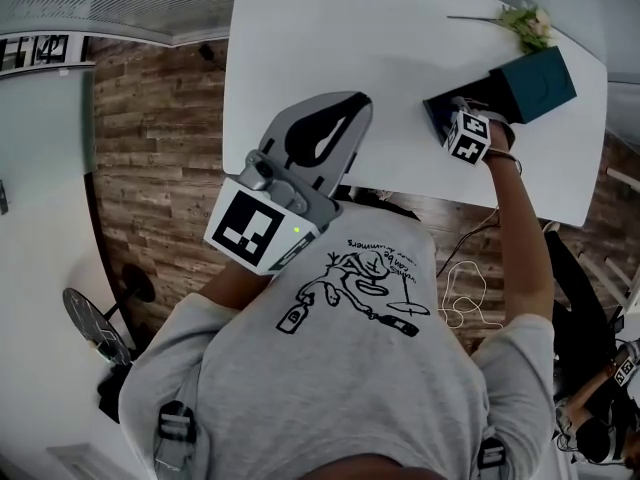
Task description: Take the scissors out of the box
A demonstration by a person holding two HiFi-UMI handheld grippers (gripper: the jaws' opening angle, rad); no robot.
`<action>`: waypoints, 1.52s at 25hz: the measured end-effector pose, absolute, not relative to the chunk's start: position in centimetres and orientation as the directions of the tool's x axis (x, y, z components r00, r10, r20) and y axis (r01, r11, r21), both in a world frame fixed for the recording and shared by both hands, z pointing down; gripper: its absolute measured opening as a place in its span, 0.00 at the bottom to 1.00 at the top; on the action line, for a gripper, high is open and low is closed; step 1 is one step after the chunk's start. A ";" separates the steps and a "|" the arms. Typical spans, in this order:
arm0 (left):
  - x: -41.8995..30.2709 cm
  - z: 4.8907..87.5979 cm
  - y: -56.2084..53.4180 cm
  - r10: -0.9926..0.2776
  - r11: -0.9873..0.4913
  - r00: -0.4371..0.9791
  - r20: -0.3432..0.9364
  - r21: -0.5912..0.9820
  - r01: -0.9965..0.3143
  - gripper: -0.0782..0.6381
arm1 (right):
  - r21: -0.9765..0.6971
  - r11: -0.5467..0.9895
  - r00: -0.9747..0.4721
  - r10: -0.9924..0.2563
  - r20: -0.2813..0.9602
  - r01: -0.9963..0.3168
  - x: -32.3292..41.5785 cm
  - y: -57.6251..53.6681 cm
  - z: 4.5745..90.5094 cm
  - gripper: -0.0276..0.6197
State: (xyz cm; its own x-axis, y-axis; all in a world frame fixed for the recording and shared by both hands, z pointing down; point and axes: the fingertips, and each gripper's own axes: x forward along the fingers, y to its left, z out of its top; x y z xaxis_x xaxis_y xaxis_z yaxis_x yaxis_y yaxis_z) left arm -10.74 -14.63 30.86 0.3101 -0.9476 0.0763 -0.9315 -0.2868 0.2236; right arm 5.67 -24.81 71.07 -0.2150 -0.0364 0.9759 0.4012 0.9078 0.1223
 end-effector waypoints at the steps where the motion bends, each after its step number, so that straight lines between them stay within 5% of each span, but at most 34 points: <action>1: -10.9 30.9 -14.5 -0.949 -0.283 0.306 0.076 0.225 -0.932 0.15 | 0.113 0.909 -0.210 -0.029 0.977 0.402 5.7 -24.8 71.1 0.24; 11: -10.8 31.0 -14.2 -0.952 -0.273 0.298 0.075 0.232 -0.933 0.15 | 0.003 0.924 -0.184 0.073 0.980 0.382 5.9 -24.3 71.4 0.17; 38: -8.1 29.4 -14.3 -0.935 -0.337 0.353 0.045 0.203 -0.919 0.15 | 0.242 0.938 -0.410 -0.125 0.903 0.248 5.3 -25.8 66.3 0.16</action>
